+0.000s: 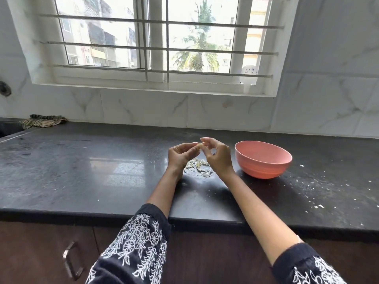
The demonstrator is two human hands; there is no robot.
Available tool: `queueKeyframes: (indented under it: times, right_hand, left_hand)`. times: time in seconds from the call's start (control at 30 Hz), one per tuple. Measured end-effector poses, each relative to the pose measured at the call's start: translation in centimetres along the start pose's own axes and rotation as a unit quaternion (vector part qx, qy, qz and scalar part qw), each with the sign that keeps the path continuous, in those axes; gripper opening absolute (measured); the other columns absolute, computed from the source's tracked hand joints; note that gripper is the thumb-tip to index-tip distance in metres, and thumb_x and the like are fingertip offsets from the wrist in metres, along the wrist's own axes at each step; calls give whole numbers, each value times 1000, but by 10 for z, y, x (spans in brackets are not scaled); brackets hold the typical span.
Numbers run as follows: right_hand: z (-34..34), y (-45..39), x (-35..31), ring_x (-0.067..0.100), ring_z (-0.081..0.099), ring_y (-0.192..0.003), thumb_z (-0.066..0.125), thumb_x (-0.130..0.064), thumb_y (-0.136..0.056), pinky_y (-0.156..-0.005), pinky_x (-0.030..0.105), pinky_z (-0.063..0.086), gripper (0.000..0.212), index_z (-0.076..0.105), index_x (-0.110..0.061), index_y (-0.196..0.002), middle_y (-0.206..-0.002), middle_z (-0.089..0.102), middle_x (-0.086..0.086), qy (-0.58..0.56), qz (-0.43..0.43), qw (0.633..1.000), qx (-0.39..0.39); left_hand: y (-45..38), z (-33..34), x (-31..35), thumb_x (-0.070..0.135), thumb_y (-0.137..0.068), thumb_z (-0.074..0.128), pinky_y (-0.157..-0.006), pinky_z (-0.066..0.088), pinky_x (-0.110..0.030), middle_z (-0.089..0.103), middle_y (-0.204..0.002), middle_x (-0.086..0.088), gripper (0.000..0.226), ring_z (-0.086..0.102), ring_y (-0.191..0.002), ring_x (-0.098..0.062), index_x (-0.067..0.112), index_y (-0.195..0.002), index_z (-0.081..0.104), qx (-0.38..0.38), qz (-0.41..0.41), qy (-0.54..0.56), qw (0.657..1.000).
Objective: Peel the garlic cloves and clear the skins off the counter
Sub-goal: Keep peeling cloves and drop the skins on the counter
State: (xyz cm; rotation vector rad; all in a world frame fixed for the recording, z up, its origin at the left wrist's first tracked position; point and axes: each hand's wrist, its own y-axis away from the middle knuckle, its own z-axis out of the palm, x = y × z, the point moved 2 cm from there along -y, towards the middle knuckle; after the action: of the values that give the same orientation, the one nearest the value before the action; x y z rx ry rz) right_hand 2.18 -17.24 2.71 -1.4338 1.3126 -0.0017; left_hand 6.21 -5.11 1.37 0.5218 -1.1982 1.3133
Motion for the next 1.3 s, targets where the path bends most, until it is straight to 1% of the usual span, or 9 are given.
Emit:
queueKeyframes:
  times: [0.13, 0.27, 0.53, 0.67, 0.87, 0.97, 1.07, 1.2, 1.3]
  right_hand:
    - [0, 0, 2, 13, 65, -76, 66, -17, -84, -68, 21, 45, 9, 74, -14, -89, -83, 73, 1, 14, -20, 1000, -3]
    - [-2, 1, 2, 13, 67, -75, 71, -23, -81, -67, 25, 49, 9, 75, -17, -86, -80, 74, -1, 27, -16, 999, 26]
    - [2, 0, 0, 15, 67, -71, 66, -11, -82, -68, 34, 53, 8, 74, -12, -84, -76, 73, 2, -3, 14, 1000, 11]
    - [1, 0, -1, 21, 68, -64, 53, -4, -87, -62, 40, 56, 15, 65, -10, -82, -68, 69, 3, -85, 53, 995, 25]
    - [4, 1, 1, 17, 67, -75, 62, -21, -87, -70, 25, 48, 13, 70, -17, -98, -77, 71, 0, -15, 17, 999, -40]
    - [3, 1, 0, 12, 65, -71, 69, -19, -81, -66, 15, 43, 10, 73, -22, -90, -72, 70, -2, -10, 9, 998, -55]
    - [1, 1, -1, 2, 64, -64, 69, -12, -80, -64, 18, 45, 6, 72, -17, -79, -67, 69, -8, -39, 16, 999, -33]
    - [5, 6, 3, 12, 64, -65, 66, -18, -84, -62, 20, 42, 9, 66, -15, -76, -63, 64, -11, -23, 24, 999, -39]
    - [7, 9, 6, 13, 63, -65, 62, -24, -88, -62, 18, 41, 14, 62, -14, -78, -65, 66, -8, -16, 28, 999, -44]
  left_hand:
    - [2, 1, 1, 1, -78, 70, -76, 56, -22, 73, -73, -3, 6, 69, -73, -13, 7, -81, 70, -14, -2, -10, 1000]
    - [3, 1, 1, 6, -77, 71, -74, 56, -21, 73, -74, -2, 5, 68, -75, -13, 6, -83, 70, -13, -10, -8, 1000]
    - [4, 3, 3, 5, -83, 66, -65, 54, -18, 71, -65, 1, 3, 68, -65, -8, 3, -81, 68, -2, 5, -37, 999]
    - [5, 2, 4, 5, -86, 63, -48, 45, -10, 67, -54, 5, 8, 61, -49, -2, 2, -79, 66, 46, 5, -52, 998]
    - [2, -1, 1, 7, -86, 64, -52, 49, -13, 66, -53, 6, 12, 60, -47, -2, 6, -74, 65, 44, 6, -78, 996]
    - [0, 0, 0, 6, -86, 64, -54, 52, -14, 65, -51, 6, 14, 59, -46, -2, 6, -71, 64, 35, 4, -95, 995]
    - [-1, 0, -1, 10, -84, 66, -51, 50, -14, 64, -49, 5, 18, 56, -43, -3, 6, -67, 64, 37, -1, -117, 992]
    - [-1, -3, -6, 17, -81, 72, -51, 50, -19, 59, -43, 5, 25, 53, -42, -6, 8, -59, 62, 73, 0, -144, 987]
    - [0, -5, -10, 18, -83, 69, -61, 52, -29, 58, -43, 5, 28, 55, -45, -9, 12, -58, 61, 85, 7, -175, 981]
